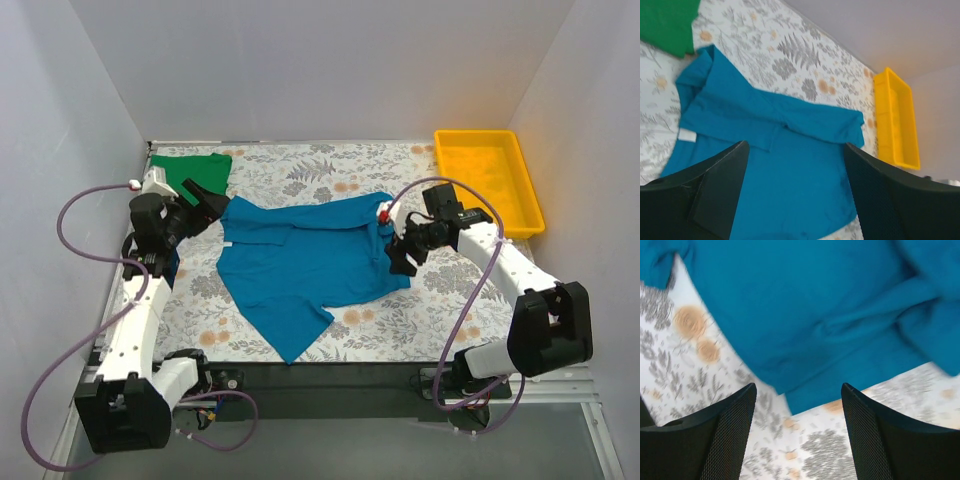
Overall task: Fold and stack the t-shirts
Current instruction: Flatten the tshirt out
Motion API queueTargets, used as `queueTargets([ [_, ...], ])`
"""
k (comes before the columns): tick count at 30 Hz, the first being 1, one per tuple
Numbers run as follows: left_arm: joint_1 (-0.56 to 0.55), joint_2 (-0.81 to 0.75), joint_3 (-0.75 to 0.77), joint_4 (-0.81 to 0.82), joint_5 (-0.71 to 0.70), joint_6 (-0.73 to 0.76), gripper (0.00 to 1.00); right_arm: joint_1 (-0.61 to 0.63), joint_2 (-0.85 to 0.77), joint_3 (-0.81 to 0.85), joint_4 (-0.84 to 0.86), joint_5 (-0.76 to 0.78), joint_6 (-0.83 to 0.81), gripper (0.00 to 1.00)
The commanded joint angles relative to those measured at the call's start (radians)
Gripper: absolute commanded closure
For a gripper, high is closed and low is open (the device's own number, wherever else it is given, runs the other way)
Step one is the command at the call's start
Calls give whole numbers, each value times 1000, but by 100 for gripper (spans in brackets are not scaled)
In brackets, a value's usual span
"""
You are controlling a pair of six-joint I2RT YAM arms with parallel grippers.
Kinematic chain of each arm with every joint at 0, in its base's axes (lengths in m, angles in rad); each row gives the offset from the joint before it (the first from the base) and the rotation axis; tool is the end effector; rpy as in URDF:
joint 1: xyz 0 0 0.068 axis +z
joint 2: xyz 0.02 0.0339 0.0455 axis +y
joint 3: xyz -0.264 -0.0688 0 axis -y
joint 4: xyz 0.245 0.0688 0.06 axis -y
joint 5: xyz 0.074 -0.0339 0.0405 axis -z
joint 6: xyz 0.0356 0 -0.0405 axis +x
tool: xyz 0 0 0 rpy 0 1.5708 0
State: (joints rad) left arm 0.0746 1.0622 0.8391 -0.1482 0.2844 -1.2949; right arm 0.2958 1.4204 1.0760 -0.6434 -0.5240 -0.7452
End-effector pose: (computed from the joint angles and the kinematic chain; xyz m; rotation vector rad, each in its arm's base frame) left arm 0.2445 0.0083 0.3091 -1.1556 1.7365 -1.0569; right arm 0.2713 0.1013 0.2608 -1.3750 2.0065 0.4717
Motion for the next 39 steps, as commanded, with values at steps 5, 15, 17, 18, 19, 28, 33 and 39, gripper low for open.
queueTargets([
  [5,-56,-149,-184,-188,177,-156,24,-7,-104,-209,-45,13,3,25],
  [15,-294,-166,-245,-315,58,-260,24,-106,83,-176,60,58,237,35],
  [17,-320,-185,-267,-315,50,-280,24,-107,127,-157,62,64,254,39],
  [18,-340,-189,-274,-315,39,-291,25,-107,141,-150,62,61,262,41],
  [19,-349,-191,-290,-314,36,-294,25,-107,153,-139,63,61,265,43],
  [28,-460,-128,-333,-237,27,-316,27,-107,226,-146,70,48,273,55],
  [33,-506,-55,-301,-205,41,-261,27,-107,212,-162,62,71,261,76],
  [39,-577,-8,-262,-192,30,-205,27,-112,138,-174,-15,182,181,99],
])
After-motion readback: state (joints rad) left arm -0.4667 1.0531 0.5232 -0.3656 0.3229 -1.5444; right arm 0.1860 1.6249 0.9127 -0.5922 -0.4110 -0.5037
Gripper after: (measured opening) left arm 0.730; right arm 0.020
